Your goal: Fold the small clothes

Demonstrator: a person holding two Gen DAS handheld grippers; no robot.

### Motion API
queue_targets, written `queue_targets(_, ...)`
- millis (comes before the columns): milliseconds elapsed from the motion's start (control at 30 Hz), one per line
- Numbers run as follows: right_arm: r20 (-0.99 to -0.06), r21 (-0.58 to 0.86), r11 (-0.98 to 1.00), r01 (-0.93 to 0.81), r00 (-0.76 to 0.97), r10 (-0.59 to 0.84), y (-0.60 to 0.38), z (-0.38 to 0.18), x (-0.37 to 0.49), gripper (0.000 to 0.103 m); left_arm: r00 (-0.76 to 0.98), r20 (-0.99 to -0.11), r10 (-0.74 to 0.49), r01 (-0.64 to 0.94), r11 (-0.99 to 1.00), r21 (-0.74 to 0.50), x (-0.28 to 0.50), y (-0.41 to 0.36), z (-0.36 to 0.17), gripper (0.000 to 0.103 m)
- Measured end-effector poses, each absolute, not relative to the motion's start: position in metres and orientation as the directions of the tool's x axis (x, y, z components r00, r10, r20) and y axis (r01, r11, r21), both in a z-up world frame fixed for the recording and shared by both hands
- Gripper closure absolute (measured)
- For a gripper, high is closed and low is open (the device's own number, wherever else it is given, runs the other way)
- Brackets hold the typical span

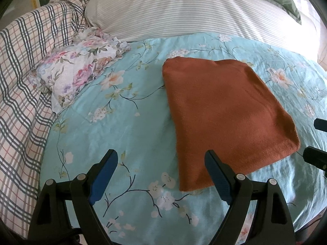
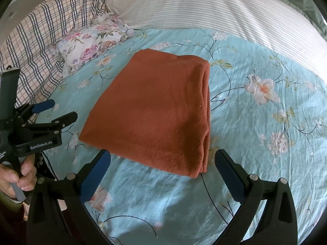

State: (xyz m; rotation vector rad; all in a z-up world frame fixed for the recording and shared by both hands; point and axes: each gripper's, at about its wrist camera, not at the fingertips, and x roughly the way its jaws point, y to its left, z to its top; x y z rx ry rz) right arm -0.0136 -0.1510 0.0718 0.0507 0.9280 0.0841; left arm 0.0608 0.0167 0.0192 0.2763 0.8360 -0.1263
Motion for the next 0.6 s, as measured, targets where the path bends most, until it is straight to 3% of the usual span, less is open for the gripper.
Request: queue_targets(600, -0.789, 0.085, 0.995, -0.051, 0.606, 0.099, -0.1552, 0.0717, -0.0153, 0.001, 0.672, -0.74, -0.035, 0.231, 0.959, 0.164, 0.0514, 0.0167, 0.0255, 0.016)
